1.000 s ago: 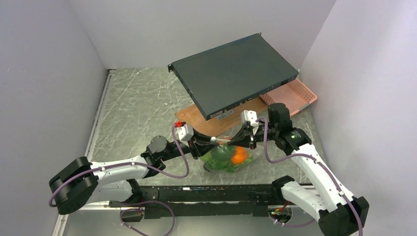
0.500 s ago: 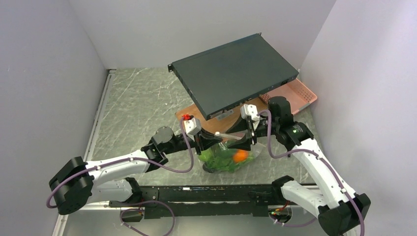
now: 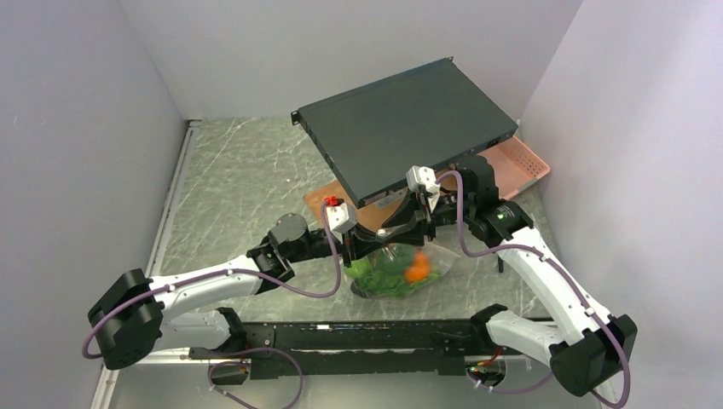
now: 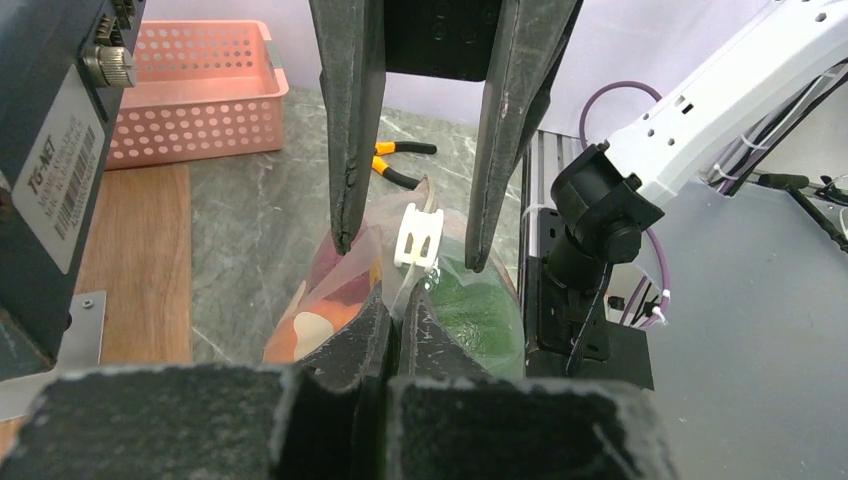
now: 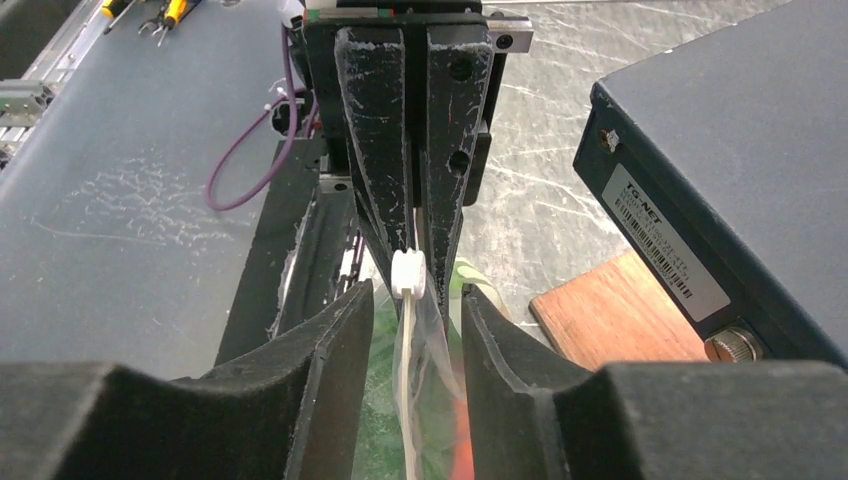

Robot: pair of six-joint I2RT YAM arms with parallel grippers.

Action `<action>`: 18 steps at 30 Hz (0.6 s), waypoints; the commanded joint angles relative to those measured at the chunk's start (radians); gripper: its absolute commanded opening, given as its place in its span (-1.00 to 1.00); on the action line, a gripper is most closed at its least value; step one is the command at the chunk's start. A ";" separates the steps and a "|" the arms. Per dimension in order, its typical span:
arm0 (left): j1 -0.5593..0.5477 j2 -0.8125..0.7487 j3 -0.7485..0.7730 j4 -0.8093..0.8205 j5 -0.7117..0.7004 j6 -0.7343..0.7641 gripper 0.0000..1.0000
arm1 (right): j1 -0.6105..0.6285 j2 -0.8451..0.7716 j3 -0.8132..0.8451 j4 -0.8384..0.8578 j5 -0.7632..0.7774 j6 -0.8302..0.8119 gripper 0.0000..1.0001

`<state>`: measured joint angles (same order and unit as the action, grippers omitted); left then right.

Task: Open the zip-top bag and remove the fake food
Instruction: Unzip the zipper food storage bag at the center of the board.

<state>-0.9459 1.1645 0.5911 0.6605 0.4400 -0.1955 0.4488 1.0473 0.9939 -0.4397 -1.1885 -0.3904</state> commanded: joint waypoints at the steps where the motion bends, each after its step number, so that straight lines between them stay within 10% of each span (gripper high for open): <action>1: 0.001 0.003 0.056 0.048 0.023 0.018 -1.00 | 0.008 -0.006 0.048 0.062 -0.025 0.034 -0.22; 8: 0.001 0.016 0.058 0.063 0.028 0.011 -1.00 | 0.011 0.000 0.046 0.088 -0.024 0.058 -0.25; 18: 0.018 -0.039 -0.010 0.139 -0.024 -0.029 -1.00 | 0.012 -0.008 0.047 -0.025 0.027 -0.046 -0.78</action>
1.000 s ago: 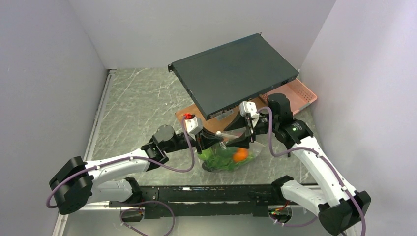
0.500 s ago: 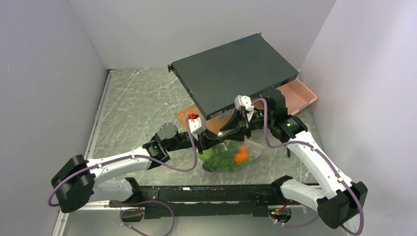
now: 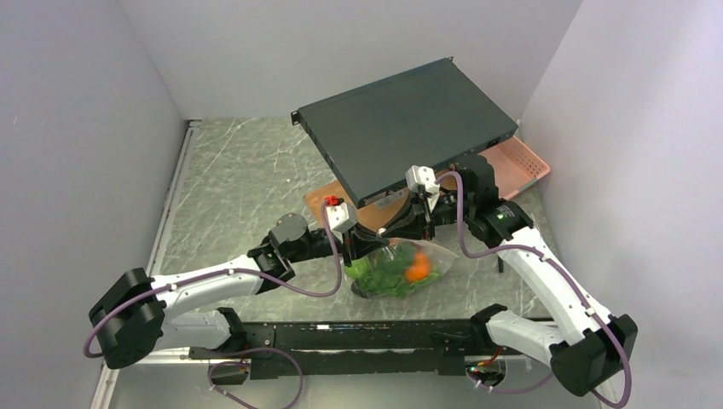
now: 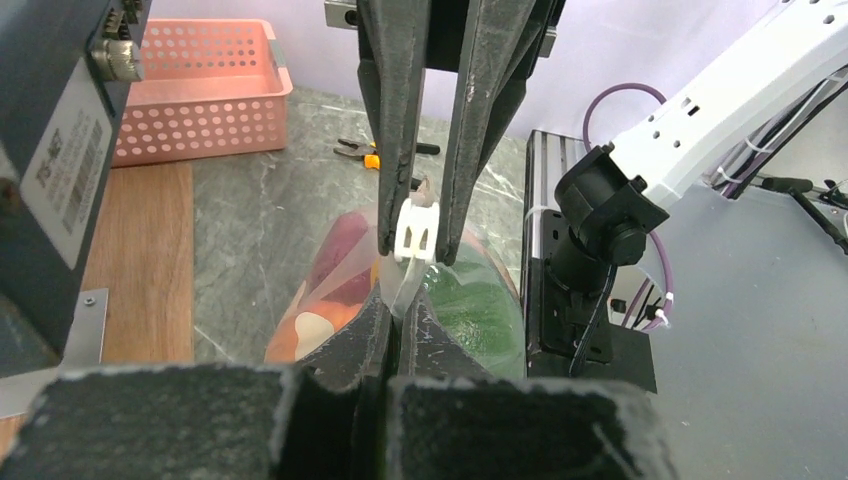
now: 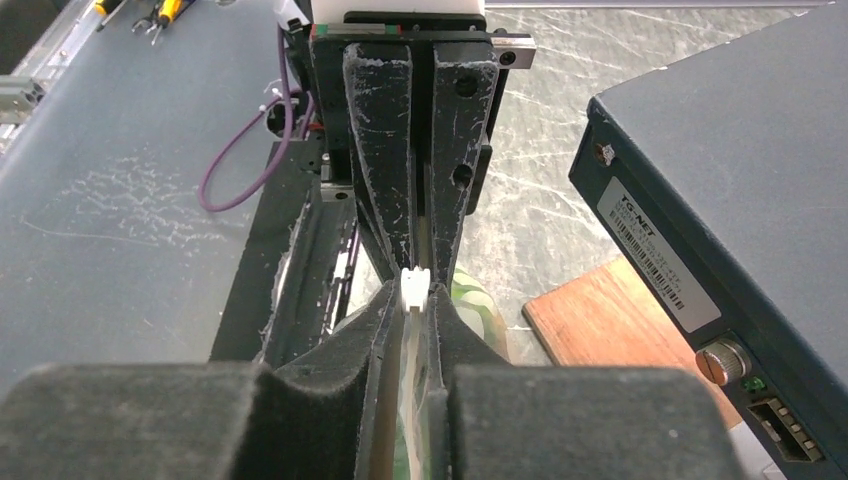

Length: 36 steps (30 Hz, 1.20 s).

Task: Open the zip-top bag and remove the fake food
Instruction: Unzip the zipper food storage bag at the center of the board.

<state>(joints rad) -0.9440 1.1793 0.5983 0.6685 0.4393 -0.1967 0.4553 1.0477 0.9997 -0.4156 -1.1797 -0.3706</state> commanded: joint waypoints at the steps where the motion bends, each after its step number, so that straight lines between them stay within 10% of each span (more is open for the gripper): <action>1: 0.022 -0.062 -0.030 0.145 -0.027 -0.034 -1.00 | 0.005 -0.010 0.040 -0.063 0.024 -0.077 -0.80; 36: 0.082 -0.309 -0.071 -0.119 -0.039 0.088 -1.00 | -0.095 -0.047 0.004 -0.197 0.068 -0.160 -1.00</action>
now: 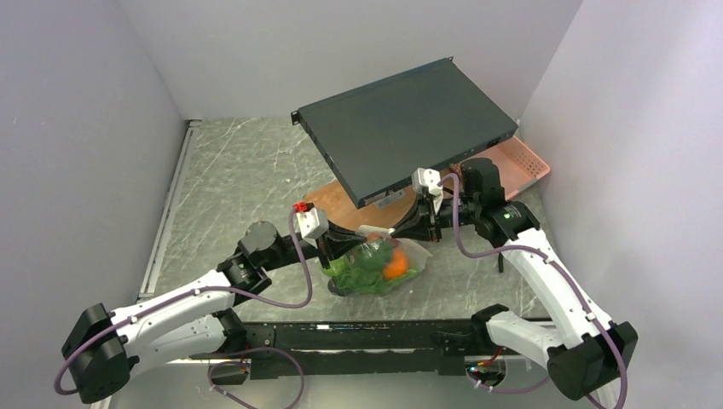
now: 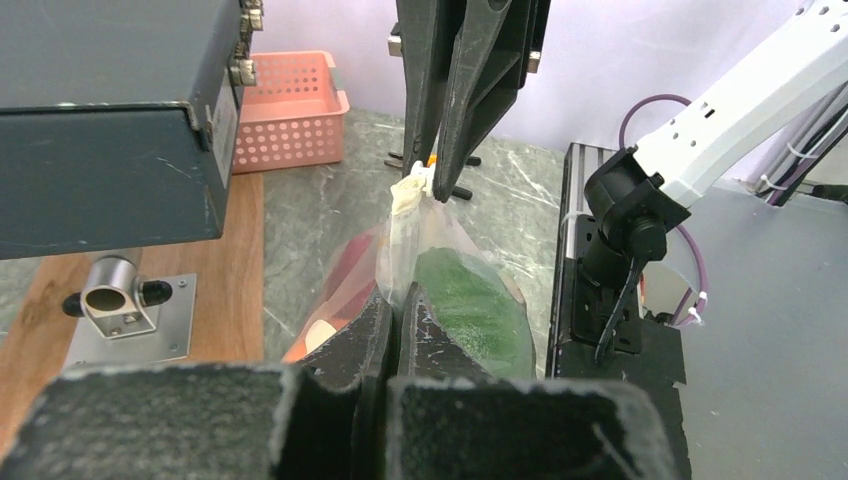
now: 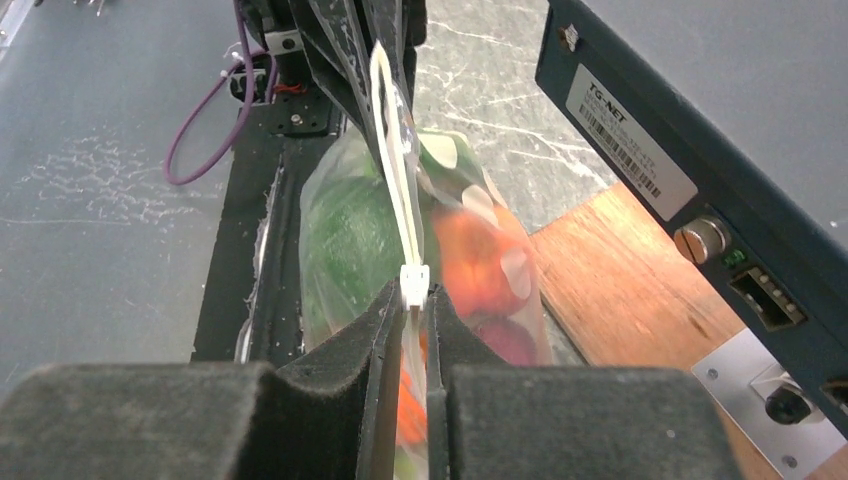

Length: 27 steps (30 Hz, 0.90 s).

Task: Open the zip-top bag and remove the fake food
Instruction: Unzip the zipper food storage bag at the center of the board.

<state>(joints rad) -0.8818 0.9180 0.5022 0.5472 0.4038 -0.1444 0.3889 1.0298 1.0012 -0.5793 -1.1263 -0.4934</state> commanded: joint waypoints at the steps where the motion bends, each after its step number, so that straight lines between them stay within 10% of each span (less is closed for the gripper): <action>1: 0.022 -0.053 0.025 -0.007 -0.004 0.039 -1.00 | -0.033 -0.029 0.002 -0.044 0.013 -0.046 -1.00; 27: 0.066 -0.144 -0.028 -0.062 -0.029 0.029 -1.00 | -0.200 -0.034 -0.063 -0.304 0.072 -0.288 -1.00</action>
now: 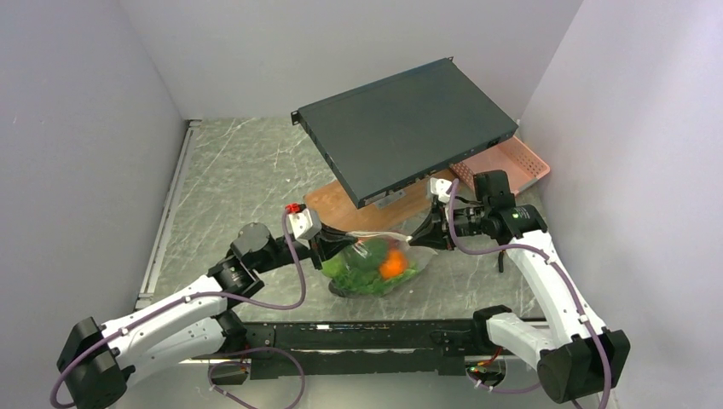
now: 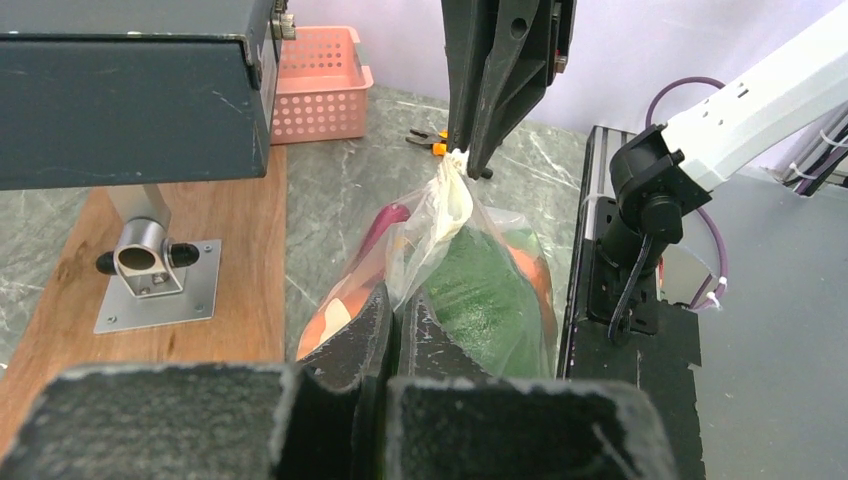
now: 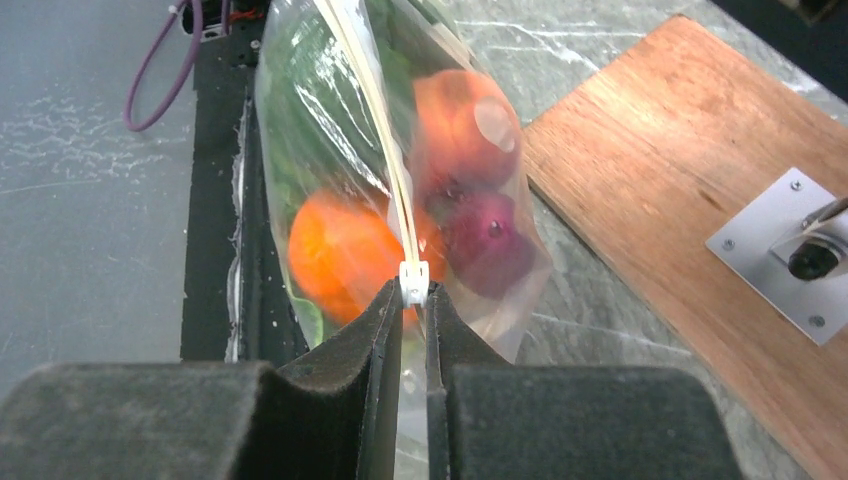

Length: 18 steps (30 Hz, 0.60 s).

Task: Open the zip-top bag and remove the fake food
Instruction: Unzip the zipper food storage bag at the center of the board.

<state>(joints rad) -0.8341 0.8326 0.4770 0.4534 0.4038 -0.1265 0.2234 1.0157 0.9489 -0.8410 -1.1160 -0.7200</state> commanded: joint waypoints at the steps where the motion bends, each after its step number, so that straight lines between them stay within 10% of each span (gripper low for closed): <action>1: 0.019 -0.066 -0.009 0.029 -0.034 0.012 -1.00 | -0.041 -0.019 -0.014 -0.046 0.065 -0.069 -1.00; 18: 0.023 -0.140 -0.049 -0.026 -0.062 0.048 -1.00 | -0.096 -0.002 -0.016 -0.127 0.125 -0.193 -0.98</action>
<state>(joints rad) -0.8253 0.7254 0.4282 0.3809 0.3717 -0.1081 0.1547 1.0153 0.9356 -0.9314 -1.0565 -0.8425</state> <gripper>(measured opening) 0.024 0.123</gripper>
